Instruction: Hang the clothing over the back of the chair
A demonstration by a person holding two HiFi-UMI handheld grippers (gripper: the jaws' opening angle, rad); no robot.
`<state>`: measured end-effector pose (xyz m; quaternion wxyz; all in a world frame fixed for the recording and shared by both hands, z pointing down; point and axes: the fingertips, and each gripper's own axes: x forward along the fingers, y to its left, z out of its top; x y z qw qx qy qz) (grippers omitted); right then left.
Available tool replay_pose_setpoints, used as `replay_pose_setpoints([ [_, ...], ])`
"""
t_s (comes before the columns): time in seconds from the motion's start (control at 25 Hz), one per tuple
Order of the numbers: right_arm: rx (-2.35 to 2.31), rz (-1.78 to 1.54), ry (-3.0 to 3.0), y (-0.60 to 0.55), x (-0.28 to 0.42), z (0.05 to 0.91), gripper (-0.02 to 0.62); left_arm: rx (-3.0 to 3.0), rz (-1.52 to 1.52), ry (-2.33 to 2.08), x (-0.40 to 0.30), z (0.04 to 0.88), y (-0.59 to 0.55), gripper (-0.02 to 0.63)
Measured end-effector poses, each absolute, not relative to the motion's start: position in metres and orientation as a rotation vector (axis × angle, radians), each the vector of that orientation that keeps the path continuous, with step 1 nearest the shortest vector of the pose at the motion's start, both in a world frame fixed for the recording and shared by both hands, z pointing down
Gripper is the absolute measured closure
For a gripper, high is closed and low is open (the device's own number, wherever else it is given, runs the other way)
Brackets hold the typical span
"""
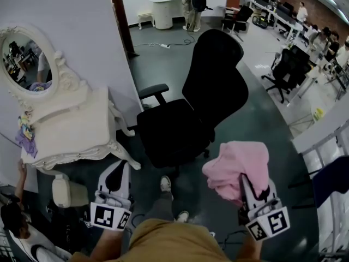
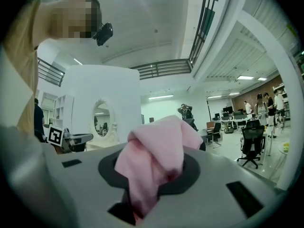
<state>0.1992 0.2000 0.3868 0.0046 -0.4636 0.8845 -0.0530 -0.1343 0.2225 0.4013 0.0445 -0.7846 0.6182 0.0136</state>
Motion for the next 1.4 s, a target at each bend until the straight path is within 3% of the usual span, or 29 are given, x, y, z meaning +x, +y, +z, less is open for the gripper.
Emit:
replay_pose_setpoints([
  [0.76, -1.606, -0.146, 2.765, -0.016, 0.112, 0.361, 0.485, -2.598, 0.165, 1.658, -0.19, 0.393, -0.052, 0.601],
  [1.4, -1.625, -0.163, 2.781, -0.085, 0.095, 0.368, 0.483, -2.712, 0.192, 1.547, -0.169, 0.406, -0.137, 0.601],
])
